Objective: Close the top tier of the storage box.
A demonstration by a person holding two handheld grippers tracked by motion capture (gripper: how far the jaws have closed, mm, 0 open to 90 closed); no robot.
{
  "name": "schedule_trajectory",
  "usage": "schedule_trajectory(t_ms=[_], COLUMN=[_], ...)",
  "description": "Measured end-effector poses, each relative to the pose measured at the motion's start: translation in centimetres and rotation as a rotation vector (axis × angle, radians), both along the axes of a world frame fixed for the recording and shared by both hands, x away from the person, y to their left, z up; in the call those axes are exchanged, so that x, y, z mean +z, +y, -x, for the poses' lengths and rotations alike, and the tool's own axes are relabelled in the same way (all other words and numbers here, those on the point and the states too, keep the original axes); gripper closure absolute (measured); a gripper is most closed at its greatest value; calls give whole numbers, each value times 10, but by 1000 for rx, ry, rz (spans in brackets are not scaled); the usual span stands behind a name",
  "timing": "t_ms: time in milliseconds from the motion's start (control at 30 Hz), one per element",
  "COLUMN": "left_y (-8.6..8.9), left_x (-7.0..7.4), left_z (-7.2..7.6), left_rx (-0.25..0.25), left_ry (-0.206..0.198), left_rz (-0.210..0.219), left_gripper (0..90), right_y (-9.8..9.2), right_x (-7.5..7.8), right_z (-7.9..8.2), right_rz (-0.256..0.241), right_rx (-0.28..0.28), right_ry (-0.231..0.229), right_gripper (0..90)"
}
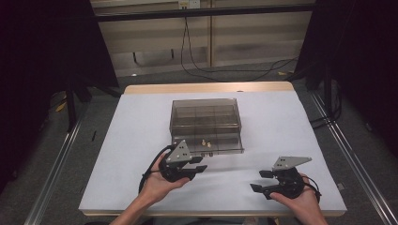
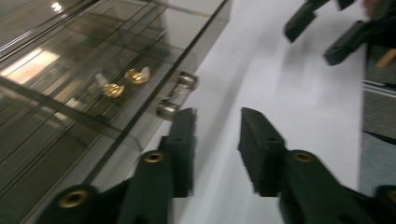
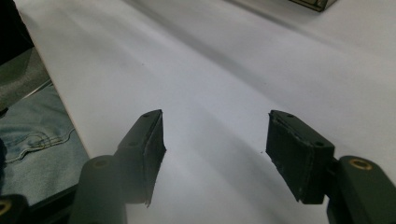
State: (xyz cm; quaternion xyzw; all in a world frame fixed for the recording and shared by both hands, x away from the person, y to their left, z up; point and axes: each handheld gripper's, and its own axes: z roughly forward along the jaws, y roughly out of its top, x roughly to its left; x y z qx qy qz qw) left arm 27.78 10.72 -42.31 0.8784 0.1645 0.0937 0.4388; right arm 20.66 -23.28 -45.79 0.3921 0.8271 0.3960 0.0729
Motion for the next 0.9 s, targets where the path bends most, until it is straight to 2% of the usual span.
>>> schedule_trajectory(t_ms=[167,200,300,433,533,600,633,800,900], left_y=[0,1,3,3,5,6,5,5,5], left_x=[-3,-4,-4,-2,-3,-2,-3,-3,-3], left_z=[-4,-5,-9,-9,-12,-12,-13,-15,-15], left_rx=[15,34,38,47,55,64,57,40,47], left_ry=[0,-7,4,-20,-19,-24,-21,-27,-24], left_rz=[-10,-2,10,-8,3,-6,2,-9,-4], left_gripper=[811,821,864,872,872,885,888,897,897], right_y=[1,1,0,1,2,2,2,3,3], right_x=[-2,-2,-1,-2,-2,-3,-3,-3,-3], right_z=[0,0,0,0,0,0,0,-1,-1], right_rz=[6,5,0,5,6,7,5,10,8], right_rx=[12,12,9,12,18,18,21,23,25], right_ry=[7,6,4,11,11,12,13,18,17], right_gripper=[382,382,382,383,383,384,386,387,388])
